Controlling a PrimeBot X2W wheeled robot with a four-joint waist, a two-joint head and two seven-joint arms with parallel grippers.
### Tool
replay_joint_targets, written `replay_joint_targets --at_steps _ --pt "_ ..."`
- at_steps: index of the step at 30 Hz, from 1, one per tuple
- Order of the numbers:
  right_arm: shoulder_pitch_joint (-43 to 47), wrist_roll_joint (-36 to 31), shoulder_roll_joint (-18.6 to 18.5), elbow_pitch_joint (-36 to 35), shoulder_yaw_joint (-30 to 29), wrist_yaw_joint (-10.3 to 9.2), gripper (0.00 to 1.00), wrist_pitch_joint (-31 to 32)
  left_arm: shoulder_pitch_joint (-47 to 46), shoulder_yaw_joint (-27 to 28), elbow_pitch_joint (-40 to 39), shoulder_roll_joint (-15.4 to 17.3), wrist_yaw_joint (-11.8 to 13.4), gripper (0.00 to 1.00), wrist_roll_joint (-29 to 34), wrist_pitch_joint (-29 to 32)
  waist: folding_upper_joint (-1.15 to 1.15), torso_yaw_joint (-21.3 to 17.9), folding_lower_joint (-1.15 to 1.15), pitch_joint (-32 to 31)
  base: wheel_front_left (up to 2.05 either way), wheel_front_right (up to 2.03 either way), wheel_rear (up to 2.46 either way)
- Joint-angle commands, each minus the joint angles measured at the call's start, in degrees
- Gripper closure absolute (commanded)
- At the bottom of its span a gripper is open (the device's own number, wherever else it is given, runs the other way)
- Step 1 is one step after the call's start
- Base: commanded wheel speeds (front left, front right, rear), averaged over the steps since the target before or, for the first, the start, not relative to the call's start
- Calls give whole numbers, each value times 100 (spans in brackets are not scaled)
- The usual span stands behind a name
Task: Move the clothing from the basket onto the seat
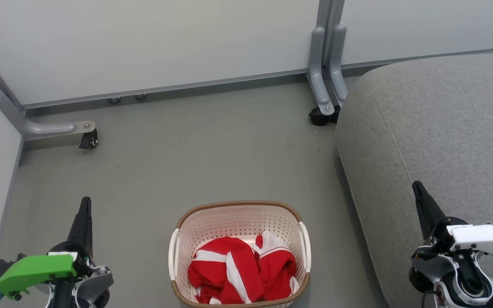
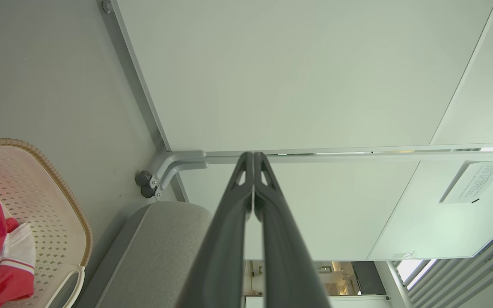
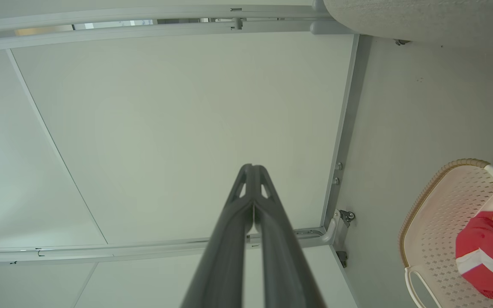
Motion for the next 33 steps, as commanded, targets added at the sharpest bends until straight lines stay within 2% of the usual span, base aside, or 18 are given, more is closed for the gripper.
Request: replay_joint_targets --at_steps 1,8,9,16,22,28,33 --pt "-49 -31 -4 9 5 3 100 4 -107 1 -3 3 -30 100 45 15 0 0 0 0 0 0 0" --pt "-49 -31 -4 9 5 3 100 4 -107 1 -3 3 -30 100 45 15 0 0 0 0 0 0 0" --pt "0 0 0 0 0 0 0 0 0 -1 0 0 0 0 0 0 0 0 0 0 0 0 0" --pt "163 -54 47 133 95 -1 0 -96 144 -52 116 -29 7 0 16 14 0 2 0 2 0 0 0" --pt "211 -468 42 77 40 -1 0 -267 172 -196 -70 49 5 0 236 -121 0 8 0 4 0 0 0" --pt "281 -1279 37 -152 45 0 0 -428 178 -463 -196 270 4 0 842 -421 0 13 0 11 0 0 0" --pt "359 -1981 34 -412 82 0 0 -555 224 -346 -459 205 3 0 1584 -549 0 16 0 24 0 0 0"
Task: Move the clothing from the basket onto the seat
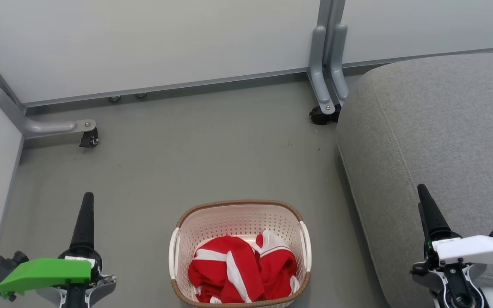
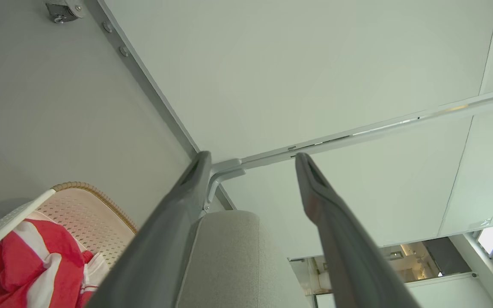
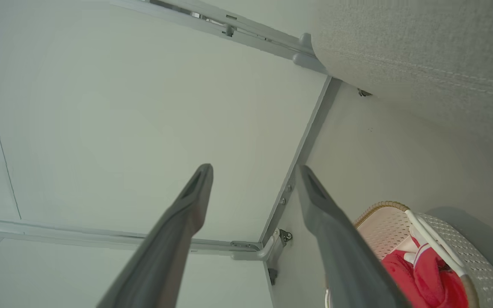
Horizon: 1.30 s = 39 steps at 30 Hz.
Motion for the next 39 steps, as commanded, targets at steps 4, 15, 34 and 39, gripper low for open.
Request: replay_joint_targets --at_steps 4,15,34,39 --pt "40 -689 -33 -285 95 2 0 -142 13 -32 -440 61 -9 0 686 -133 0 1 0 15 0 0 0" --pt "206 -2104 -40 -592 301 2 0 -387 134 -253 -759 180 -12 0 1909 -377 0 40 0 3 0 0 0" --pt "451 -3539 -51 -829 425 3 0 -744 355 -630 -1067 360 -17 0 3409 -735 0 62 0 -66 0 0 0" --pt "507 -3783 -53 -817 521 3 0 -833 408 -727 -1015 421 -18 0 3661 -819 0 48 0 -76 0 0 0"
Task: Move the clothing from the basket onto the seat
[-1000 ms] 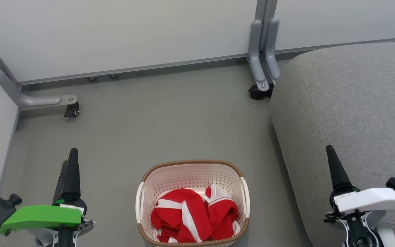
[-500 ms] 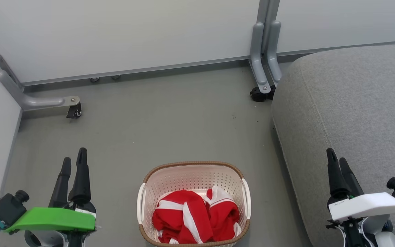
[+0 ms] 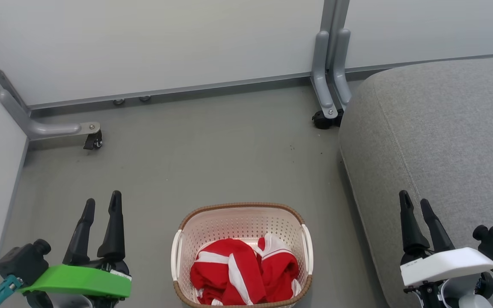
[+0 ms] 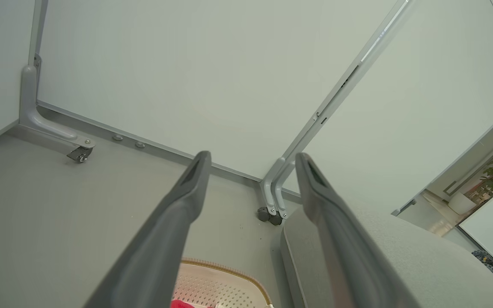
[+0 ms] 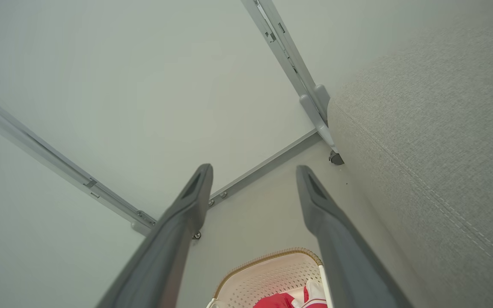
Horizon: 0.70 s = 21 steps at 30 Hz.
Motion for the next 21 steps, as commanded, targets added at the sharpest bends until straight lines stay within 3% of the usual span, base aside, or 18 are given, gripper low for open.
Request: replay_joint_targets --at_steps 1,21 --pt "13 -198 -31 -92 16 2 0 -78 4 -30 -78 72 -17 0 144 -55 0 -6 0 1 0 0 0" --pt "166 -1391 -40 -312 103 2 0 -377 108 -293 -177 211 -22 0 1155 -361 0 -30 0 -1 0 0 0"
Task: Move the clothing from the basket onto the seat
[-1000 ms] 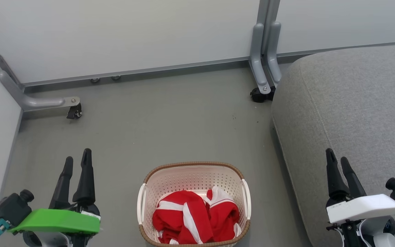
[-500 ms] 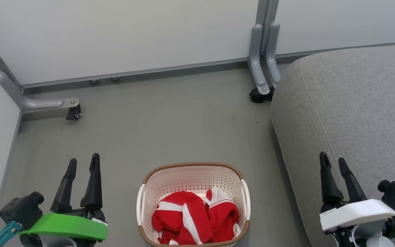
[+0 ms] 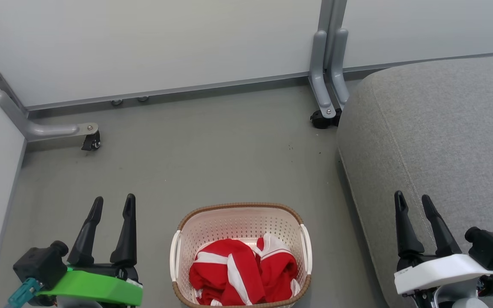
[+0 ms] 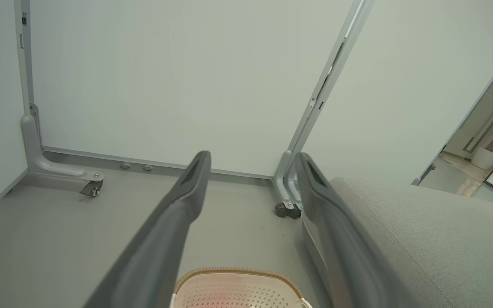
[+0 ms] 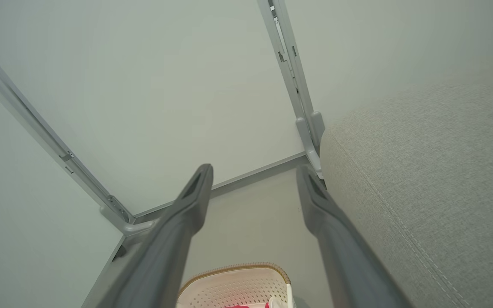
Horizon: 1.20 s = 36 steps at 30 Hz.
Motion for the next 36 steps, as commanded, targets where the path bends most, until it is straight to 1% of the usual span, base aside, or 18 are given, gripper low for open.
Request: replay_joint_targets --at_steps 1,18,36 --pt "27 -144 -32 -81 -2 1 0 -59 33 -11 -51 61 -21 0 127 -59 0 3 0 -5 0 0 0" --pt "143 -988 -38 -209 -53 2 0 -279 113 -55 -151 118 -25 0 984 -278 0 23 0 -25 0 0 0" --pt "233 -1781 -41 -296 5 2 0 -476 224 -267 -95 259 -24 0 1516 -475 0 -19 0 -69 0 0 0"
